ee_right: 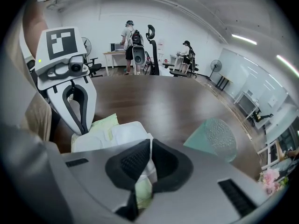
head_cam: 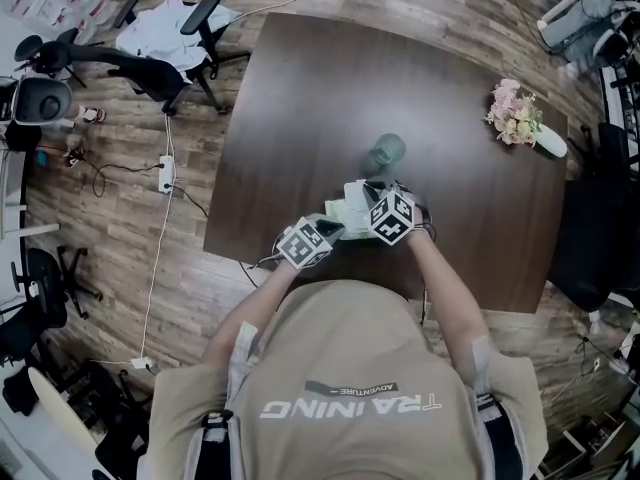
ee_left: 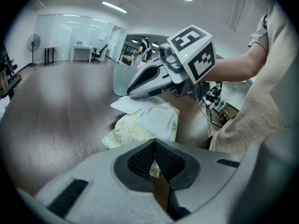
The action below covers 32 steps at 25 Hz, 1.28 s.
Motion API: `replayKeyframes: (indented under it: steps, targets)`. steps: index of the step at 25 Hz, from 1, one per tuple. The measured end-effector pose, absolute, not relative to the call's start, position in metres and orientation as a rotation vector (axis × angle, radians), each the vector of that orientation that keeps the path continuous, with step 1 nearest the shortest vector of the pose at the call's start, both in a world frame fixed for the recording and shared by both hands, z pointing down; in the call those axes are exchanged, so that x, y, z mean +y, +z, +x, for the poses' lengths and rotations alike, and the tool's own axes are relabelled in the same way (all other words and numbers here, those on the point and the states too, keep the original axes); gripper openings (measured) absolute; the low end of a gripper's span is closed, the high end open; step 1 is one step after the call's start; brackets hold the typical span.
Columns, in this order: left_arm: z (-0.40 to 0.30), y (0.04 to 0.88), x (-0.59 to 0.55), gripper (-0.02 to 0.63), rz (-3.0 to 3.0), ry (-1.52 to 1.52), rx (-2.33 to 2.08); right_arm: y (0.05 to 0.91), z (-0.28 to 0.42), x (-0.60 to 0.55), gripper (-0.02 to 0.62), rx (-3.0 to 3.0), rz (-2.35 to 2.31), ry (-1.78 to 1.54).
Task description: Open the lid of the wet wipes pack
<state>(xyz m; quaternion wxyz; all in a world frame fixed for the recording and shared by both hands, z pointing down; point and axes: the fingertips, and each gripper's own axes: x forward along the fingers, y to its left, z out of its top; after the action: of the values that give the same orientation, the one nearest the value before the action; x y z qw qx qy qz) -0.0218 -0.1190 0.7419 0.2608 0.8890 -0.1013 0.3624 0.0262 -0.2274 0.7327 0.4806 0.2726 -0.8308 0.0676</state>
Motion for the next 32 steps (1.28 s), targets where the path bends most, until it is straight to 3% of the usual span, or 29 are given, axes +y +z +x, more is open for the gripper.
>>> replayKeyframes:
  steps: [16, 25, 32]
  targets:
    - [-0.026, 0.741, -0.123, 0.009, 2.412, 1.007, -0.375, 0.711, 0.022, -0.214, 0.017, -2.059, 0.757, 0.155]
    - [-0.030, 0.738, -0.120, 0.009, 2.393, 0.937, -0.439, 0.679, 0.059, -0.184, 0.015, -2.170, 1.066, 0.507]
    - [-0.025, 0.730, -0.123, 0.009, 2.370, 0.902, -0.440, 0.660, 0.091, -0.161, 0.015, -2.198, 1.188, 0.597]
